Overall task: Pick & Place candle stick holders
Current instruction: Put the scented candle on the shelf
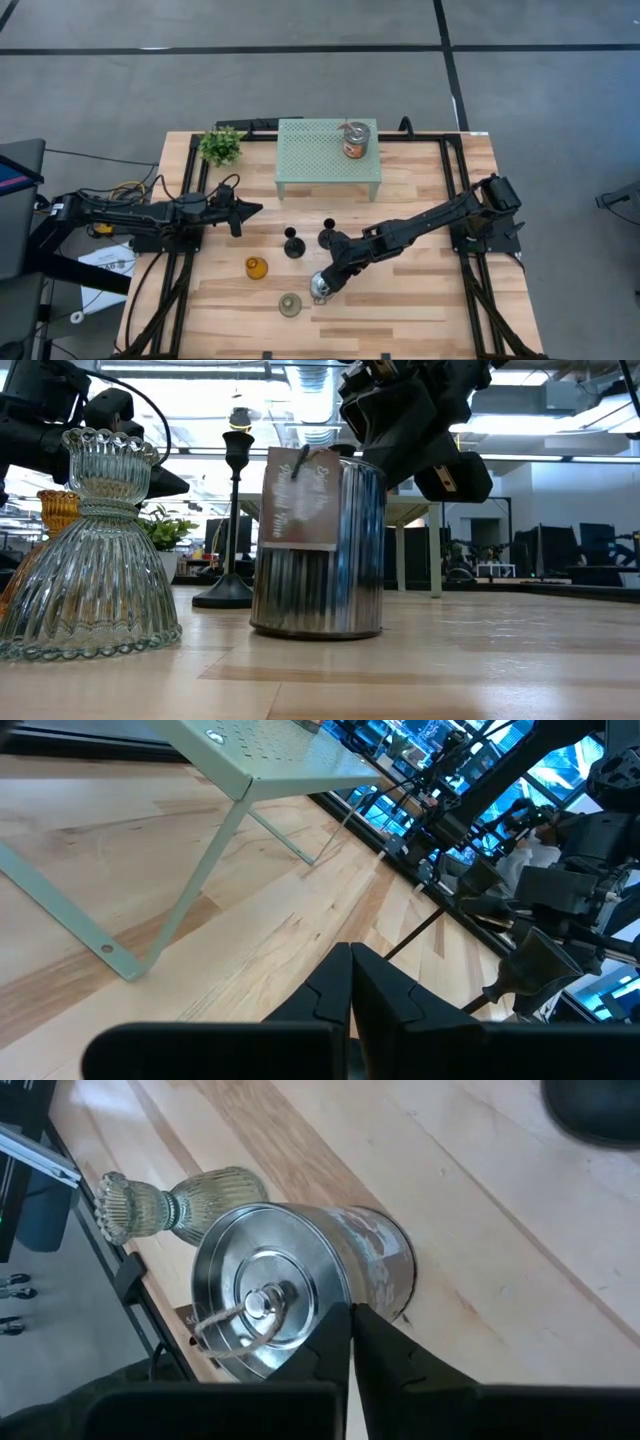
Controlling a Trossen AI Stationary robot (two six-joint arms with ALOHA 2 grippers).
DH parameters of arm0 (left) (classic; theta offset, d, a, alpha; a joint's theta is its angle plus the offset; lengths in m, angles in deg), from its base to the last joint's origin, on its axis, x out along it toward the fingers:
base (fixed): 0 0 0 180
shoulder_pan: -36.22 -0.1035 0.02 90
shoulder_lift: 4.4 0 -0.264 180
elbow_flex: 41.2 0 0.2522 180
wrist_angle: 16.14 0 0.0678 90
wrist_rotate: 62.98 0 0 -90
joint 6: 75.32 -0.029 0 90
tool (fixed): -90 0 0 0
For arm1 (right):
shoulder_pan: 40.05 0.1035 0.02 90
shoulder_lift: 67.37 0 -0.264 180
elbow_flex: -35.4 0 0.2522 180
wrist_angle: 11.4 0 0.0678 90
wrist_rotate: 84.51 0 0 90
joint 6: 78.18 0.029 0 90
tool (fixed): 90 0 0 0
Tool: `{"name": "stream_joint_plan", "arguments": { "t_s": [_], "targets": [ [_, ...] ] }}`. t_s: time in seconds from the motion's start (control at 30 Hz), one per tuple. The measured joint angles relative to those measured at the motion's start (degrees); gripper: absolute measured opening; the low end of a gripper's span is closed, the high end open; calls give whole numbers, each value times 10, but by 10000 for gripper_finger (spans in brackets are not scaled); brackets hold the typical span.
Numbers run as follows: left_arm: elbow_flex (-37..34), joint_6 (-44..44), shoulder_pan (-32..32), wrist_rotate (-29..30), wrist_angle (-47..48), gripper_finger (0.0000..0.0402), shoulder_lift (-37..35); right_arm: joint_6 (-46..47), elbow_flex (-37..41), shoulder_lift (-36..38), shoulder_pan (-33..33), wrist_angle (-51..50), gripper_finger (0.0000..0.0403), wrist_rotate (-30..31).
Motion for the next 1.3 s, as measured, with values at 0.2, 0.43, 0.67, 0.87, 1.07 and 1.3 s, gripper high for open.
{"name": "stream_joint_plan", "arguments": {
  "t_s": [0.2,0.43,0.67,0.87,1.07,1.3],
  "targets": [
    [0,0,0,0,0,8,0,-15,0,4,0,-5,1,0],
    [0,0,0,0,0,9,0,-45,-20,30,0,-74,0,3],
    [0,0,0,0,0,10,0,-55,-21,82,-4,-147,1,26],
    [0,0,0,0,0,8,0,-59,-22,112,-17,-228,1,33],
    [0,0,0,0,0,9,0,-60,-22,111,-22,-236,0,29],
    [0,0,0,0,0,10,0,-60,-21,111,-32,-250,24,34]
  ]
}}
